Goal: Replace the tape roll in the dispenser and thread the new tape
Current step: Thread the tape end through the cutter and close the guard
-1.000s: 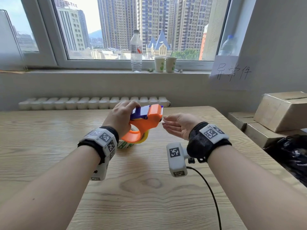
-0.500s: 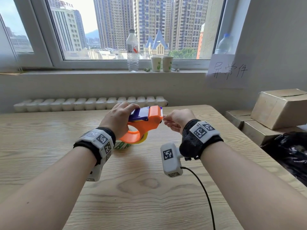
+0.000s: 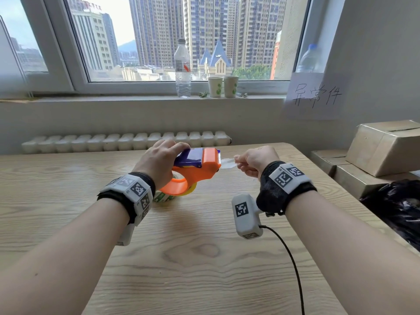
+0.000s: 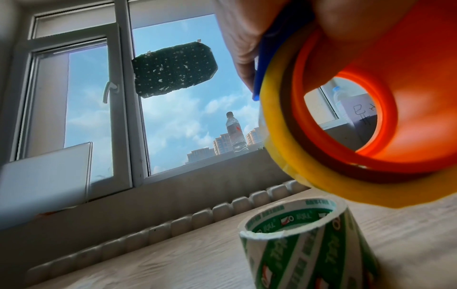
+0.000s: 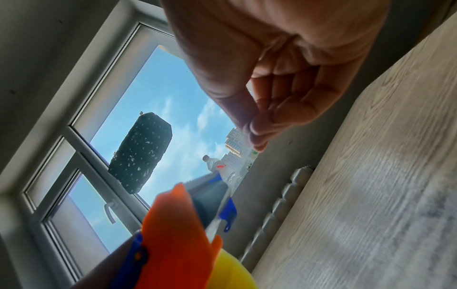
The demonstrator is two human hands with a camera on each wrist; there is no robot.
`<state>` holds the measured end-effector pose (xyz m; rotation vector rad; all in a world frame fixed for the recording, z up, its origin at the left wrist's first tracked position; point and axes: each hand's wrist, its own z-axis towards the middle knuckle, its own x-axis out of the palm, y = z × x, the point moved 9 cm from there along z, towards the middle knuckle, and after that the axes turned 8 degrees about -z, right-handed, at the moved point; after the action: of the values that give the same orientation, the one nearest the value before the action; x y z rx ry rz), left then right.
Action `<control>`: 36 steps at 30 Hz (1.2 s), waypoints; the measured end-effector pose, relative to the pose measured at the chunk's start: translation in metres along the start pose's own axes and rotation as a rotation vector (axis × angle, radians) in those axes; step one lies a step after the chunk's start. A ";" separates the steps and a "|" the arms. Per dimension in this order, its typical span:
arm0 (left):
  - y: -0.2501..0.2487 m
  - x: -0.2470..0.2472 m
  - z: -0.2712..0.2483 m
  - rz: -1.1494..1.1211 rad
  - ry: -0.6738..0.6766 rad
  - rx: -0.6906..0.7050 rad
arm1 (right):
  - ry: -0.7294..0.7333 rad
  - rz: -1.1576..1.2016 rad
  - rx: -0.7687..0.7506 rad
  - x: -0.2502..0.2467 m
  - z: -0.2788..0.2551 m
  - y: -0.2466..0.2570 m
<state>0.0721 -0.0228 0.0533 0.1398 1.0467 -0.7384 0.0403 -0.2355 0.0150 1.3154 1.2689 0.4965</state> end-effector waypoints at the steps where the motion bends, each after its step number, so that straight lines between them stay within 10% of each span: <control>1: 0.000 0.001 0.000 0.004 0.005 0.003 | -0.003 -0.003 0.001 -0.001 0.000 0.000; 36: -0.011 0.012 0.007 0.159 0.050 0.008 | 0.000 0.026 -0.168 0.015 -0.002 0.024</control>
<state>0.0734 -0.0397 0.0496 0.2464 1.0672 -0.5976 0.0516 -0.2151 0.0310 1.1915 1.1848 0.6085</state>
